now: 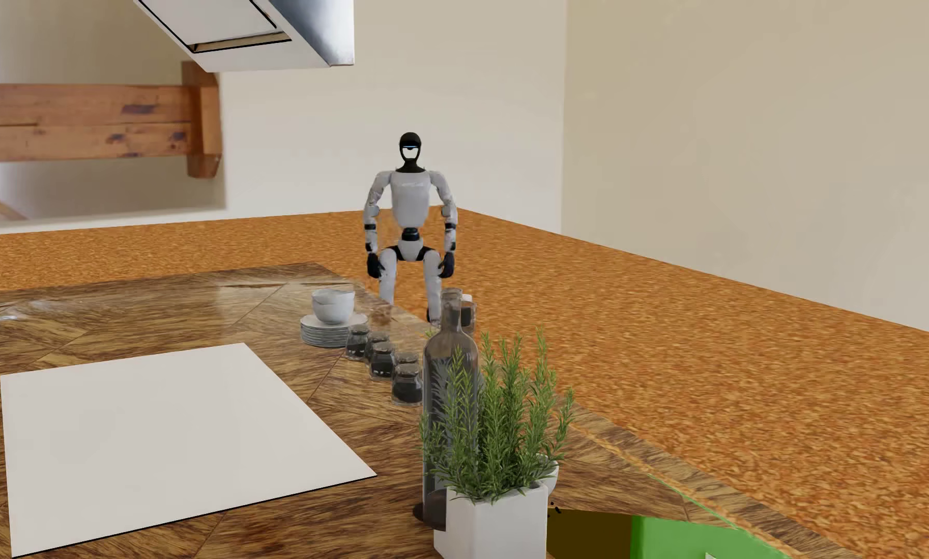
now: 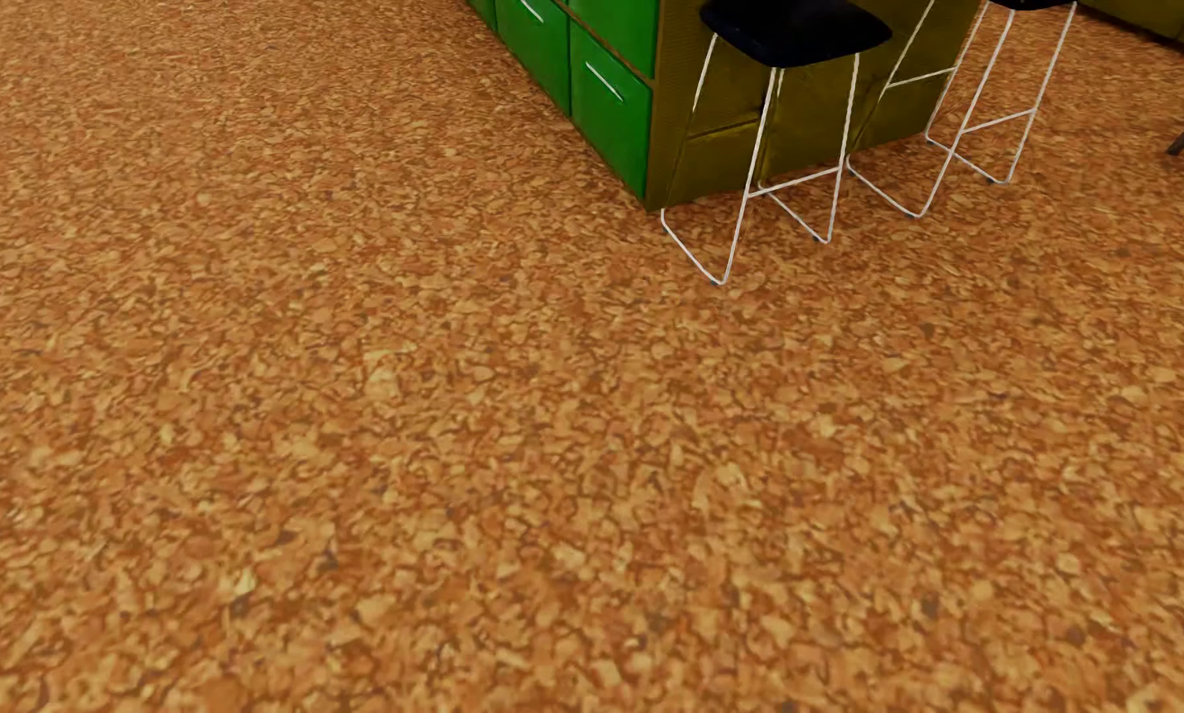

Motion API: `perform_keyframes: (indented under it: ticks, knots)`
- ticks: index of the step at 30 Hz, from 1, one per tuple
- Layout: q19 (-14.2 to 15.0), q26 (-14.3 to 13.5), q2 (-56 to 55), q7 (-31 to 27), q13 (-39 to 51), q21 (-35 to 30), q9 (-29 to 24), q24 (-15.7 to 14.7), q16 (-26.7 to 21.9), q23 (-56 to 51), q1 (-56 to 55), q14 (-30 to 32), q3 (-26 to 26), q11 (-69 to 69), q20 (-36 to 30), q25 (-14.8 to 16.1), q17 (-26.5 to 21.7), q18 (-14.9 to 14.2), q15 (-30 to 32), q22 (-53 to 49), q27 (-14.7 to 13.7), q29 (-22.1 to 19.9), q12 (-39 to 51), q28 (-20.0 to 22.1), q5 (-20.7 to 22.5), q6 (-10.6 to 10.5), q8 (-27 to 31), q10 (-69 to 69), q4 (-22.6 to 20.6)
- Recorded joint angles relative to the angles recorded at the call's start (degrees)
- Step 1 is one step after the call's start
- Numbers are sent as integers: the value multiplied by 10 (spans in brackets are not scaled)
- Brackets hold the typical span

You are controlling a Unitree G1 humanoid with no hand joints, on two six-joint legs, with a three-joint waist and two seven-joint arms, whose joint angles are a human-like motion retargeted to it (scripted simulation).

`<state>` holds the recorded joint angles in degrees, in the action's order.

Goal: Reach up

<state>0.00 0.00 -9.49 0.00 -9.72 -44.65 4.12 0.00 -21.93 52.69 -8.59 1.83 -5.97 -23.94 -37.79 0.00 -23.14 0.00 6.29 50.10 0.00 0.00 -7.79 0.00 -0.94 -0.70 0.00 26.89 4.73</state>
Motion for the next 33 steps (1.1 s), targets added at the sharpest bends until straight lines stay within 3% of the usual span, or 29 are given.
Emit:
perform_keyframes:
  ticks: [2, 5, 7, 8, 12, 15, 18, 21, 33]
  knots:
    - [0, 0, -4, 0, 21, 22, -6, 0, -6, -70, 1, -7, 1, 0, 24, 0, -14, 0, 18, -60, 0, 0, 10, 0, 0, 0, 0, 4, -1]
    - [0, 0, -9, 0, 125, 101, -11, 0, -38, -263, -3, -7, 7, 0, 132, 0, -52, 0, 33, -256, 0, 0, 94, 0, 0, 2, 0, 10, 1]
    - [0, 0, -15, 0, 251, 153, -7, 0, -63, -382, -10, -5, 7, 0, 214, 0, -75, 0, 30, -376, 0, 0, 215, 0, 3, 6, 0, 11, 3]
    - [0, 0, 7, 0, 338, 147, -22, 0, -76, -419, 13, -6, 7, 1, 244, 0, -97, 0, 19, -425, 0, 0, 282, 0, 7, -2, 0, 17, 12]
    - [0, 0, 12, 0, 638, 222, -22, 0, -118, -502, 24, -3, 4, 4, 344, 0, -125, 0, 14, -524, 0, 0, 565, 0, 11, 2, 0, 13, 13]
    - [0, 0, 18, 0, 767, 291, -12, 0, -137, -567, 30, 1, 6, 7, 392, 0, -138, 0, 5, -583, 0, 0, 693, 0, 12, 7, 0, 9, 14]
    - [0, 0, 23, 0, 807, 335, 3, 0, -148, -639, 36, 6, 13, 9, 429, 0, -152, 0, -4, -636, 0, 0, 730, 0, 12, 12, 0, 5, 14]
    - [0, 0, 31, 0, 805, 336, 10, 0, -160, -673, 44, 10, 23, 9, 443, 0, -167, 0, -8, -667, 0, 0, 721, 0, 15, 15, 0, 2, 16]
    - [0, 0, 19, 0, 784, 332, 12, 0, -162, -642, 39, 15, 21, 9, 445, 0, -171, 0, -3, -631, 0, 0, 707, 0, 20, 10, 0, -1, 21]
